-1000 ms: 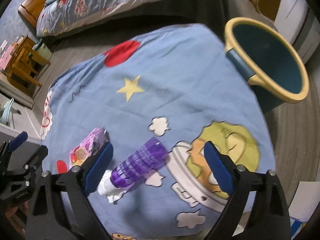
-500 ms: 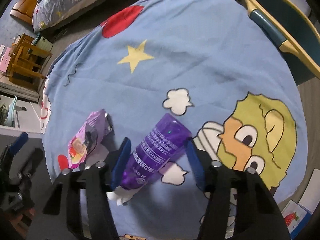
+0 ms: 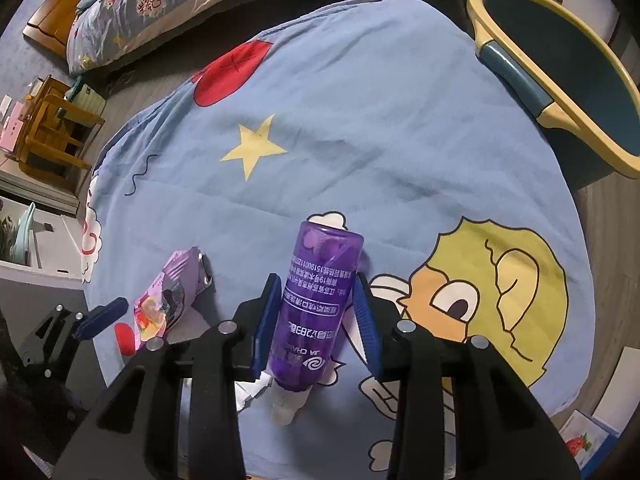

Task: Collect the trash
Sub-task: 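Grasp pink candy wrapper with left tool while right tool grasps purple bottle, then carry purple bottle over the bin with right tool while left tool carries wrapper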

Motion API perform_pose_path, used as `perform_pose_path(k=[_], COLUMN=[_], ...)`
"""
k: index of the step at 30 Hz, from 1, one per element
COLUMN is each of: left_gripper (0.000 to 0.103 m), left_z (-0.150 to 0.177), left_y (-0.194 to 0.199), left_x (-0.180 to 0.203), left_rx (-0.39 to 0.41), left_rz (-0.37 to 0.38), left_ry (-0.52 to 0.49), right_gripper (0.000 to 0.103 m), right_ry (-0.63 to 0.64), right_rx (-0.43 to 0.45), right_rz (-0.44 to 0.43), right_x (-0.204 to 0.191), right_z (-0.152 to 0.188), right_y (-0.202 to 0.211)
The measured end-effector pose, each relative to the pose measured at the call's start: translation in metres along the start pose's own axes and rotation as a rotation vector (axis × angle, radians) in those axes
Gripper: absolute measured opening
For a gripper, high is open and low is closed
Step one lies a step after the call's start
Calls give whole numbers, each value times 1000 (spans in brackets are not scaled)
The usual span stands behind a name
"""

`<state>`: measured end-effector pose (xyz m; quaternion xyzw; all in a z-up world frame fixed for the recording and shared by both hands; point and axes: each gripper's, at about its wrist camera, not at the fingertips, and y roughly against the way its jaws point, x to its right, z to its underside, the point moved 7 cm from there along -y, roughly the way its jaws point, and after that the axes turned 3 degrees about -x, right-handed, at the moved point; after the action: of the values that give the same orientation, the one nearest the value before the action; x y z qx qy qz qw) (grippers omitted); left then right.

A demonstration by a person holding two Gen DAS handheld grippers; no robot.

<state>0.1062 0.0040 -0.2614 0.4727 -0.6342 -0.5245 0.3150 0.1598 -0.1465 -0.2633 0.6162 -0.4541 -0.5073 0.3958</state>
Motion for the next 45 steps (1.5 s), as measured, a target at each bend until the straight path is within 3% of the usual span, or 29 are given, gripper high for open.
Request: perform_pose_path(k=[2,5,8,10,13,28,40,45], left_gripper=[59,43,27,9,4,2,2,2], left_z=[-1,-3,-4,-5,-7,-43,-59,-67], left_y=[0,3,8,12,18,58,68,72], left_x=[-3,-12,-18,-20,-22,-28,-18,-19], left_rx=[1,10,23,34,55,199,242,255], left_rz=[0,20,46,52,50,27,31,23], left_ry=[13,59,95,104,123,143,139,142], right_gripper=[36,36,36,36,36,34,32,32], right_ry=[6,15,25,36,41,98,222,229], right_rx=[2,5,10,21,34,163,296,319], right_rz=[0,-3,-1,2,-1,12,33,4], right_x=[-1,-4,-5,-7,-9,-13,-6,8], right_z=[1,0,-1,-2,-3,-25,-70,-86], right_y=[0,1,3,5,9,56,128,147])
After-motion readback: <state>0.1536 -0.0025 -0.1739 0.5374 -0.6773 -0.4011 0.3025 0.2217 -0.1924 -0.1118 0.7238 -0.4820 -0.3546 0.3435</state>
